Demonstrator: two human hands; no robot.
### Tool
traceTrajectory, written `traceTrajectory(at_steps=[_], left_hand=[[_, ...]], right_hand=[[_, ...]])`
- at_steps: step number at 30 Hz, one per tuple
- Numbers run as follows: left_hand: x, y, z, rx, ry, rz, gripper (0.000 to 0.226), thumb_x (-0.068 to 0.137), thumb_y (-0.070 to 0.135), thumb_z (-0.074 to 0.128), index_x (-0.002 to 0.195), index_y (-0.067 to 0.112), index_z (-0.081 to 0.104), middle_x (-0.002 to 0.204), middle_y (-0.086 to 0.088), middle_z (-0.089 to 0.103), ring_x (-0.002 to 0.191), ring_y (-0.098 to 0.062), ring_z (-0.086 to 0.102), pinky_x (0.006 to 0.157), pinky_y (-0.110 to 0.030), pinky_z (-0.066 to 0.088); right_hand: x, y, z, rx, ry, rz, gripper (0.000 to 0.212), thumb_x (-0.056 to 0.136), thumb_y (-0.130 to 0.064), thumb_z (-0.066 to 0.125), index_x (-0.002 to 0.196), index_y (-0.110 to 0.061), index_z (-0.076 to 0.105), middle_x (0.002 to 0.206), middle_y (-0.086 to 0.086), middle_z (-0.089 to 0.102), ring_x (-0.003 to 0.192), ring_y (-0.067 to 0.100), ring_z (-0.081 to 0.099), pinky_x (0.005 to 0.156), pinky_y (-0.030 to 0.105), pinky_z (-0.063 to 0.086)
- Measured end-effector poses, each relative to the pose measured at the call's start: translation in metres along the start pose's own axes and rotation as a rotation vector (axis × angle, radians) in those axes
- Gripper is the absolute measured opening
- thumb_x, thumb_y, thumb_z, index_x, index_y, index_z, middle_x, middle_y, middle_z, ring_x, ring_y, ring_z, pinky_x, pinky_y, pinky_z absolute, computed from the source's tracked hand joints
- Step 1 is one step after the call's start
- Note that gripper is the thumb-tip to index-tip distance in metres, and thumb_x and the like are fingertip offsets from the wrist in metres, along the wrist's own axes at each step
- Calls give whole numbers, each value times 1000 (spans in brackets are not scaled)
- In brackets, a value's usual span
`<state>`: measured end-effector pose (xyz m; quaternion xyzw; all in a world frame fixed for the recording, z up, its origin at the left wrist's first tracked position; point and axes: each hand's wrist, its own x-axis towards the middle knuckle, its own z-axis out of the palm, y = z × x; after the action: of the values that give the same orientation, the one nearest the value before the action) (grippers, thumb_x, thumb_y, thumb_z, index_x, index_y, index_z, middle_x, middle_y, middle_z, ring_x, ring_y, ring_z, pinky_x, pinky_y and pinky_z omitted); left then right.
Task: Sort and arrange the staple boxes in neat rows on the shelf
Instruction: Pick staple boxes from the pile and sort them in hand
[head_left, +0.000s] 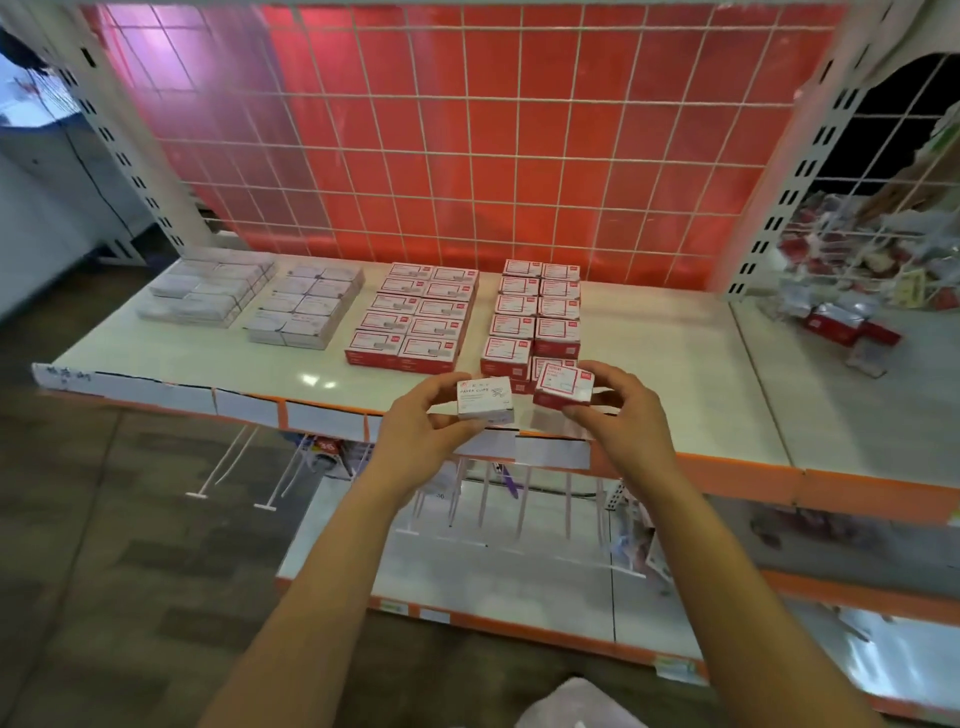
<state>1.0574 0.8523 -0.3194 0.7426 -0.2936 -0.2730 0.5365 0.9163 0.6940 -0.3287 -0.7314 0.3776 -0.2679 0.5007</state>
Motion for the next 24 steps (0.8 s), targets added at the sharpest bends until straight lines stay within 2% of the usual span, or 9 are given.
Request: traceTrajectory(at_steps=[3,7,12,18,24], left_hand=[[5,0,-3,23,19,-9,51,83,9,71,125,31,51,102,21,58,72,16,62,61,-7,50],[15,2,-3,8,44,-20,48,83,9,71,119,34,51,100,23,58,72,15,63,62,-7,51],[28,1,-8,-21,69,-49,51,82,8,72,124,29,53,104,20,62,81,10,66,68,-12,53],[40,6,-8,13,96,-24,49,83,15,72,121,37,51,105,24,59,92,-3,64,78,-19,55],[48,10,-4,0,105,11,49,82,12,73,122,34,53,103,26,59,90,4,64,72,-13,53]], right_hand=[[11,-1,1,-74,56,-18,45,79,-17,74,122,-24,60,117,-1,63,96,14,58,87,31,50],[32,3,3,-164,69,-31,48,80,-15,73,126,-22,58,121,1,63,95,12,59,82,21,45],[44,6,14,-219,20,-64,51,82,-15,71,130,-23,56,126,1,60,101,14,61,91,28,46],[48,15,21,-244,80,-99,43,85,-14,68,126,-17,55,123,4,58,92,8,55,86,21,44],[48,19,26,-269,91,-137,45,82,-18,71,124,-14,53,117,4,58,100,18,57,83,25,45]])
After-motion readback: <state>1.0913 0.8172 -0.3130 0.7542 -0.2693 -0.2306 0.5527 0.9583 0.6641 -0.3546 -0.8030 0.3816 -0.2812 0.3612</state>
